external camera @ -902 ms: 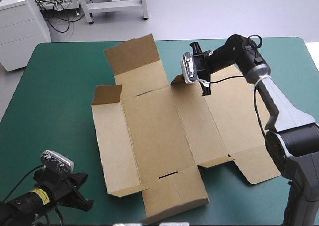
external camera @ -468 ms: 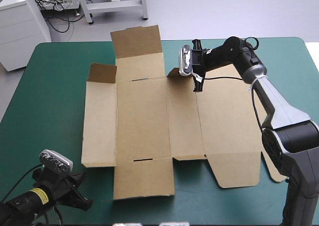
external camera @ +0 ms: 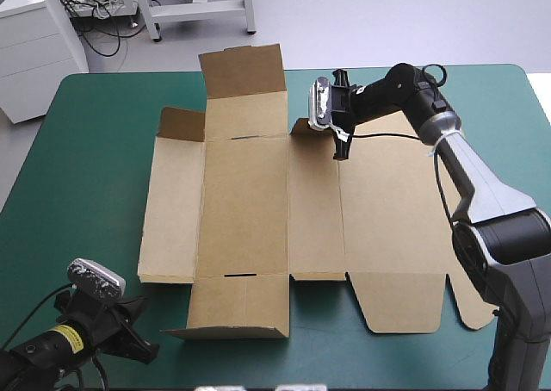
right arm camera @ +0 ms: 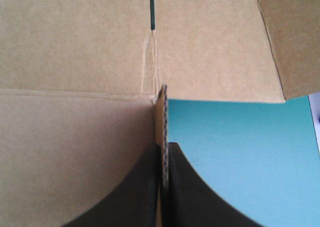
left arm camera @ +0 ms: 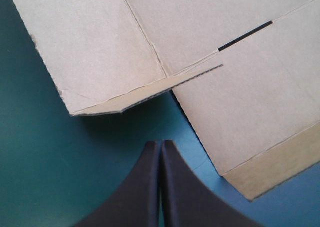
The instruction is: Fold the box
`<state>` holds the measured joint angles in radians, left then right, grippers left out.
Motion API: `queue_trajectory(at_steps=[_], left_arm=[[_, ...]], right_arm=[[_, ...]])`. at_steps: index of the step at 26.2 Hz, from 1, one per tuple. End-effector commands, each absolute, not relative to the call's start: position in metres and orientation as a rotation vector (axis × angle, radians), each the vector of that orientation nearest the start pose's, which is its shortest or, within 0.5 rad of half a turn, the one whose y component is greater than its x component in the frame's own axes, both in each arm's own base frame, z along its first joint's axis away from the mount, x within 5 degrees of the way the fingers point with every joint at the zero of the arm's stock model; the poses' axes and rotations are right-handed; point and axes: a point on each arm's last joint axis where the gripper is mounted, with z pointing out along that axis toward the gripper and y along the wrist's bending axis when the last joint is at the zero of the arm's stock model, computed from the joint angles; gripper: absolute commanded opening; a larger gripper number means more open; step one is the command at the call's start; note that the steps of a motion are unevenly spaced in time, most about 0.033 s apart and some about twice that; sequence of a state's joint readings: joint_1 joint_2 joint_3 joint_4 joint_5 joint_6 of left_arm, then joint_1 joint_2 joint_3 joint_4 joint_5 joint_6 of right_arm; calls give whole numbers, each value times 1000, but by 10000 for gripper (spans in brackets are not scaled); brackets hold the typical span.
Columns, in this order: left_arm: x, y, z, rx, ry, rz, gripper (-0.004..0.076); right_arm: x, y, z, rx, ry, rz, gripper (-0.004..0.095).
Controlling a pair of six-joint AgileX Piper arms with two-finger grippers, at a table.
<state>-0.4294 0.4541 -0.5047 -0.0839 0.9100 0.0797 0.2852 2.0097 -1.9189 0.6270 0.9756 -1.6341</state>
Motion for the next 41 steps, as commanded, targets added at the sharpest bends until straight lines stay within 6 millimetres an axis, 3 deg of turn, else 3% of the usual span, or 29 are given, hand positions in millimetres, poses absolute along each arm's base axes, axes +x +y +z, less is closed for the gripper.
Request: queue_trajectory(at_steps=[1, 7, 10, 14, 18, 23, 27, 33, 37, 40, 41], left_arm=[[68, -38, 288, 550, 2214, -294, -32], [68, -39, 288, 549, 2213, -298, -32], [68, -39, 288, 548, 2211, -299, -32], [68, -39, 288, 548, 2211, -299, -32], [68, -39, 288, 547, 2211, -302, -32], [68, -39, 288, 547, 2211, -302, -32], [68, -39, 288, 547, 2210, -302, -32], [68, -39, 288, 551, 2209, -300, -32], [70, -39, 291, 545, 2175, -298, -32], [69, -38, 307, 552, 2172, -291, -32], [70, -37, 323, 568, 2160, -261, -32]], right_arm=[[414, 171, 364, -1658, 1429, 123, 148], [413, 170, 367, -1561, 1531, 186, 718], [410, 167, 373, -1501, 1601, 186, 803], [396, 160, 394, -1463, 1634, 170, 757], [374, 153, 423, -1415, 1631, 172, 627], [341, 144, 459, -1295, 1665, 229, 300], [319, 134, 475, -1186, 1787, 266, -25], [304, 108, 486, -909, 2007, 132, -12], [290, 96, 490, -827, 2115, 69, -14], [282, 94, 489, -794, 2145, 102, -12], [279, 93, 487, -775, 2161, 110, -12]])
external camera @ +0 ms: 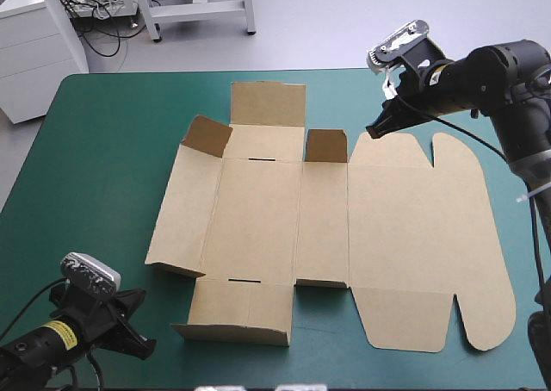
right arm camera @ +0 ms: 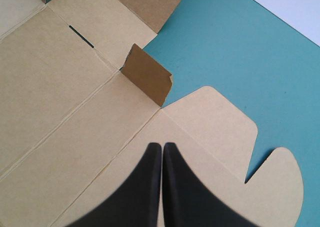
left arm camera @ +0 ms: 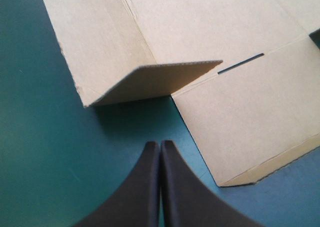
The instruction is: Fold the box
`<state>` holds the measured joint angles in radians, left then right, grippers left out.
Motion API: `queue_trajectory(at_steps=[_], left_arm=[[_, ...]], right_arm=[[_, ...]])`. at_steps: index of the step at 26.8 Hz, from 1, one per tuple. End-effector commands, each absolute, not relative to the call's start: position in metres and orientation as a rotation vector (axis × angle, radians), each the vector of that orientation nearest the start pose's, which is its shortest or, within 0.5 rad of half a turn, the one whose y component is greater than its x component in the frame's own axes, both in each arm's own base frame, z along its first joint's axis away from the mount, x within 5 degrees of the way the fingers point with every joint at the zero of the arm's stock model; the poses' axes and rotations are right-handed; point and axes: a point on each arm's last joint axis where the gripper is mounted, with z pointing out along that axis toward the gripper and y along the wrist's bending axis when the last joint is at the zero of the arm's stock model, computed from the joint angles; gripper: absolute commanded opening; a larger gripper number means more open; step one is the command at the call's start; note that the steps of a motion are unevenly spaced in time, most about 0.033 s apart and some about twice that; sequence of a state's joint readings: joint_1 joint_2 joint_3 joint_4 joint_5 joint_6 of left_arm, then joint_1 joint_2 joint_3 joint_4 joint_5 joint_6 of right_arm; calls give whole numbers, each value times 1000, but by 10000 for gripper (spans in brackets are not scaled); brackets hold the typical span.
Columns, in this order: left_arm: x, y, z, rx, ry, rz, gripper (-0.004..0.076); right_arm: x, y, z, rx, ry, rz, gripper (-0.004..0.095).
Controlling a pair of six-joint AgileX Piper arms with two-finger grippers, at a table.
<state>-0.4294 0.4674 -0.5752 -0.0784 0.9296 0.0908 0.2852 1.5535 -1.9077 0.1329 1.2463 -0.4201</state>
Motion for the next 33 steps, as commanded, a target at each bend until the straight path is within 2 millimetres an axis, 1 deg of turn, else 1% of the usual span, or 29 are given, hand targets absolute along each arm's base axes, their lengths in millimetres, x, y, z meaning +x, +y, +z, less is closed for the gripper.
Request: queue_trajectory(at_steps=[1, 3, 4, 5, 6, 7, 9, 12, 16, 18, 21, 24, 26, 28, 29, 33], left_arm=[[73, -37, 340, 567, 2133, -240, -32], [81, -38, 375, 559, 2071, -198, -32], [88, -39, 386, 575, 2069, -166, -31], [98, -41, 400, 582, 2073, -121, -31], [106, -41, 409, 588, 2084, -74, -24], [120, -43, 419, 595, 2096, -8, -9], [137, -47, 428, 601, 2103, 45, -5], [165, -59, 438, 629, 2114, 72, -4], [196, -79, 438, 723, 2164, 10, -4], [210, -84, 436, 742, 2201, -38, -4], [231, -81, 428, 719, 2249, -98, -4], [247, -69, 419, 697, 2287, -184, -4], [256, -56, 414, 675, 2313, -268, -4], [260, -42, 411, 647, 2328, -353, -4], [263, -32, 409, 617, 2336, -397, -4], [262, -1, 408, 537, 2351, -522, -6]], right_arm=[[276, 92, 484, -775, 2171, 110, -12], [268, 90, 480, -756, 2175, 119, -12], [265, 89, 476, -740, 2179, 125, -12], [258, 87, 472, -718, 2177, 130, -12], [250, 84, 470, -706, 2173, 133, -12], [240, 81, 465, -697, 2174, 136, -12], [228, 78, 458, -684, 2177, 140, -12], [209, 72, 443, -652, 2189, 152, -14], [179, 63, 426, -625, 2173, 158, -14], [166, 59, 418, -618, 2177, 164, -14], [147, 54, 408, -589, 2185, 178, -14], [129, 48, 400, -571, 2179, 183, -17], [118, 45, 397, -556, 2164, 189, -18], [107, 41, 396, -533, 2148, 192, -18], [102, 39, 396, -522, 2141, 189, -18], [88, 33, 389, -496, 2151, 176, -18]])
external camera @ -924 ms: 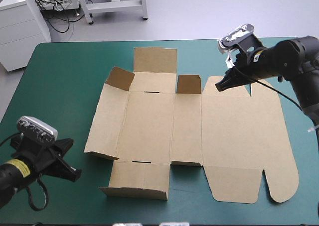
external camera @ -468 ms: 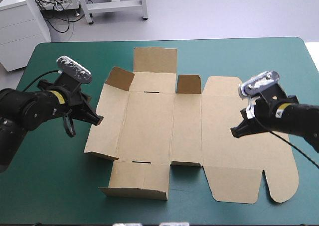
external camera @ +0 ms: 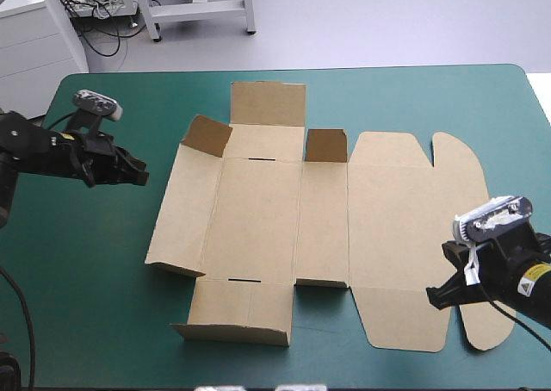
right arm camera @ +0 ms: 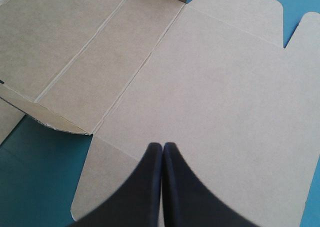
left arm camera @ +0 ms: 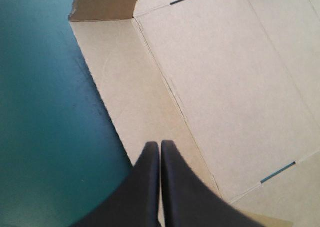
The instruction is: Fold the box
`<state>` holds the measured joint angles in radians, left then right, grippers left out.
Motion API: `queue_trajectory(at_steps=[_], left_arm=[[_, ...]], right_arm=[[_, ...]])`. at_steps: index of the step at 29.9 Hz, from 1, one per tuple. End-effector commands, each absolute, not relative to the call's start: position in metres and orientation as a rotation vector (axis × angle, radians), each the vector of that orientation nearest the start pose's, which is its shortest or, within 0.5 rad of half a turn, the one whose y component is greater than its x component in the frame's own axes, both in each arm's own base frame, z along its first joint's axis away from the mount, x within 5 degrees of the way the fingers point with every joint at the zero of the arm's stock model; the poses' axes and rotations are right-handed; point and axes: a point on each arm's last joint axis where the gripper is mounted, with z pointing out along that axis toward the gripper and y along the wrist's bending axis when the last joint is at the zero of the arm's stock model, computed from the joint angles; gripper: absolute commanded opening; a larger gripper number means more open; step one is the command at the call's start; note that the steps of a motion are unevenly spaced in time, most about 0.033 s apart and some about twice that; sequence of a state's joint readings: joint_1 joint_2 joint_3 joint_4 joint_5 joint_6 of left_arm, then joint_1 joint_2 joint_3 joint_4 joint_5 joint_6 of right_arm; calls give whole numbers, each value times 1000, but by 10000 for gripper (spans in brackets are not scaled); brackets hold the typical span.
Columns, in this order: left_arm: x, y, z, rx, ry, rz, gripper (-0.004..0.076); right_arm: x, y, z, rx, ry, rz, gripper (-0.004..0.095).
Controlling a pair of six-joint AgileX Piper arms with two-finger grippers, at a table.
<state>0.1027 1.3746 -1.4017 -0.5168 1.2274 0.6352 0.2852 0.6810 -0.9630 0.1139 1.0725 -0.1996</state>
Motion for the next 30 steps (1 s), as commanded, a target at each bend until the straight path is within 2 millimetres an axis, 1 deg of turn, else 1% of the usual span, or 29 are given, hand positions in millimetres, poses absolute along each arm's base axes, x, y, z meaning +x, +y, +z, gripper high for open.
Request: queue_trajectory(at_steps=[1, 4, 6, 9, 10, 12, 13, 15, 16, 19, 24, 26, 30], left_arm=[[262, 8, 407, 491, 2358, -523, -6], [260, 37, 409, 336, 2348, -495, 12], [259, 52, 410, 258, 2336, -500, 60], [258, 68, 407, 176, 2337, -504, 198], [259, 72, 406, 157, 2342, -502, 275], [262, 74, 402, 143, 2353, -513, 381], [265, 76, 399, 123, 2366, -527, 449], [270, 78, 393, 85, 2386, -554, 516], [272, 79, 390, 69, 2396, -568, 530], [281, 84, 376, 45, 2431, -602, 530], [290, 87, 335, 6, 2515, -719, 530], [292, 85, 318, -9, 2530, -800, 531], [295, 67, 282, 47, 2558, -970, 531]], right_arm=[[85, 31, 387, -480, 2161, 167, -18], [77, 26, 382, -447, 2193, 143, -18], [73, 24, 380, -443, 2202, 137, -18], [68, 23, 380, -441, 2205, 132, -18], [66, 22, 380, -441, 2202, 130, -18], [66, 21, 380, -441, 2202, 124, -18], [65, 21, 380, -441, 2203, 122, -18], [65, 21, 380, -441, 2206, 121, -18], [65, 21, 380, -442, 2207, 121, -18], [65, 21, 380, -442, 2207, 121, -18], [66, 21, 380, -440, 2200, 122, -18], [66, 21, 380, -440, 2198, 122, -18], [66, 21, 380, -440, 2198, 122, -18]])
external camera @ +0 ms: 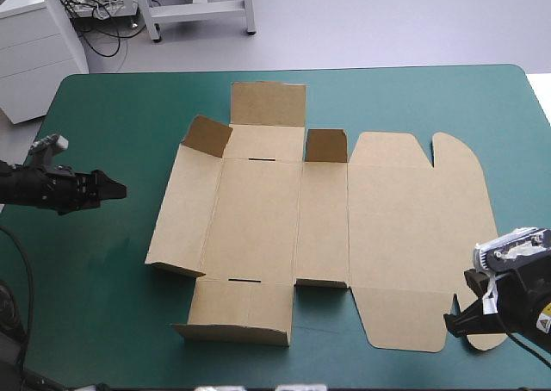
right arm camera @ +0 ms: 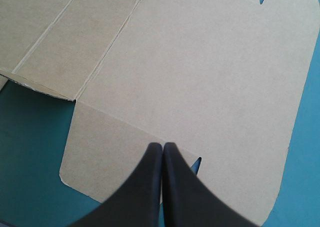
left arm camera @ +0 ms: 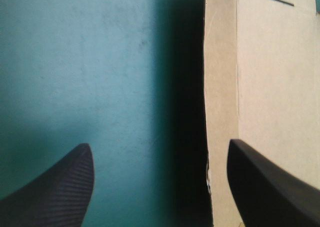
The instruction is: Fold the box
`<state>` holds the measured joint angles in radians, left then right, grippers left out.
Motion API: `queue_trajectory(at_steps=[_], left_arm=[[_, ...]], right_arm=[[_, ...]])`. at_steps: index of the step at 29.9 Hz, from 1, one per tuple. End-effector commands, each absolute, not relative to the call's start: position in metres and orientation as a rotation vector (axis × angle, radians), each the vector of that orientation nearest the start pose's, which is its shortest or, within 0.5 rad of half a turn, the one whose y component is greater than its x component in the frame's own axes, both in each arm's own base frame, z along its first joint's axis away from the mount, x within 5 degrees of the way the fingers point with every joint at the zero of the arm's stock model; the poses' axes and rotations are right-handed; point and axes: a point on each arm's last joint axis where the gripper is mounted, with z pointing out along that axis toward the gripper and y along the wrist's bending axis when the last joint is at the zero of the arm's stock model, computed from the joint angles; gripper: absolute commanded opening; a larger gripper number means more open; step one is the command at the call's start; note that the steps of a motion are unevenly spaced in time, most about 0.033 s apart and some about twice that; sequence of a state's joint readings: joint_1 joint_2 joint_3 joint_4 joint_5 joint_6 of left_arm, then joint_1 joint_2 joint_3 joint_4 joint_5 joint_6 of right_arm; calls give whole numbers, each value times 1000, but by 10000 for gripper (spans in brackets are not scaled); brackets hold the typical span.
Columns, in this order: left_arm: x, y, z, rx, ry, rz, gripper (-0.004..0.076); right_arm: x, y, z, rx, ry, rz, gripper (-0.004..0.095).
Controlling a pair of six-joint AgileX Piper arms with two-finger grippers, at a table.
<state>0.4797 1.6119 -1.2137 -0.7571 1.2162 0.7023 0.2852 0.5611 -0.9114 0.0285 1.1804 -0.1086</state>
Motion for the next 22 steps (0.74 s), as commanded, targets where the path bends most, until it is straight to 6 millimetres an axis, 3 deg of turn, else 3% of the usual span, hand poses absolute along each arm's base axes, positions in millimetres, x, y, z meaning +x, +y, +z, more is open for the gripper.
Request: queue_trajectory(at_steps=[1, 8, 14, 22], left_arm=[[295, 61, 274, 80, 2571, -994, 531], [304, 23, 243, 231, 2654, -1120, 531], [309, -1, 232, 303, 2705, -1172, 530], [307, -17, 228, 356, 2770, -1163, 530]], right_arm=[[66, 21, 380, -440, 2198, 122, -18], [65, 22, 380, -440, 2200, 132, -18], [65, 22, 380, -441, 2202, 140, -18], [65, 22, 380, -440, 2201, 143, -18]])
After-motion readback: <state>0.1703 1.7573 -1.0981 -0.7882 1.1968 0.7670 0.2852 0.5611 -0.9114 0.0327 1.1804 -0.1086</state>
